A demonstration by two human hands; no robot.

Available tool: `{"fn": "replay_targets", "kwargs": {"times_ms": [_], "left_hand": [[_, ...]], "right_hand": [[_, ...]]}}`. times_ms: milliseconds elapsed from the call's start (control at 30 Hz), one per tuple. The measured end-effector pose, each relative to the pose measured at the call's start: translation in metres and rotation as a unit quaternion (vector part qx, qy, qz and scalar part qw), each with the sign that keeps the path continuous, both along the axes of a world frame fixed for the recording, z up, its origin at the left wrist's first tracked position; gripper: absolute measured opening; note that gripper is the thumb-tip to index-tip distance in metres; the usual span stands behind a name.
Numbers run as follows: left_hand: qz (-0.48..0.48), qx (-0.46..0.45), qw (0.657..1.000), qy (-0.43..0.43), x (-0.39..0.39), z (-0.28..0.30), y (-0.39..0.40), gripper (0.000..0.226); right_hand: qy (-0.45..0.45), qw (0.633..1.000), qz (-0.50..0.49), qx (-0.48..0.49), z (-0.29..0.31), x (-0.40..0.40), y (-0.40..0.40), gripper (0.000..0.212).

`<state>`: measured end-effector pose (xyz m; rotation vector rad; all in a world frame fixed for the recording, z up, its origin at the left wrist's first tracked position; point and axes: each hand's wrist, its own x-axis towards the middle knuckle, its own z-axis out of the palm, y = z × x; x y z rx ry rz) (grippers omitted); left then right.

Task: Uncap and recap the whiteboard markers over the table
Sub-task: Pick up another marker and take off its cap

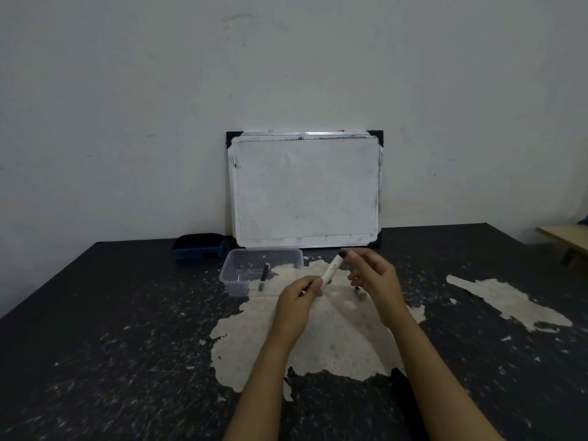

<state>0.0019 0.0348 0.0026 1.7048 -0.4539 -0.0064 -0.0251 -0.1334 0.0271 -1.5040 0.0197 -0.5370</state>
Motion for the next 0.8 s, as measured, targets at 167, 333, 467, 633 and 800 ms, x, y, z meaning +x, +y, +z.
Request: {"fn": "replay_targets", "kwargs": {"times_ms": [167, 333, 467, 633, 800], "left_hand": [[-0.035, -0.084, 0.993, 0.073, -0.006, 0.006, -0.004, 0.028], [-0.06, -0.165, 0.974, 0.145, -0.009, 0.011, -0.007, 0.033], [-0.061, -0.186, 0.97, 0.145, -0.008, 0.01, -0.007, 0.032], [-0.052, -0.203, 0.964, 0.164, -0.008, 0.01, -0.007, 0.027], [-0.039, -0.193, 0.966, 0.167, -0.007, 0.004, -0.006, 0.025]], "right_hand": [[-0.013, 1.0, -0.011, 0.027, -0.003, 0.003, -0.005, 0.025], [-0.009, 0.998, -0.064, 0.006, -0.005, 0.003, -0.01, 0.022], [0.075, 0.98, -0.142, -0.116, -0.015, 0.002, -0.02, 0.009], [0.224, 0.93, -0.134, -0.259, -0.027, -0.001, -0.03, 0.023], [0.24, 0.922, -0.131, -0.273, -0.03, 0.0, -0.032, 0.025]]}}
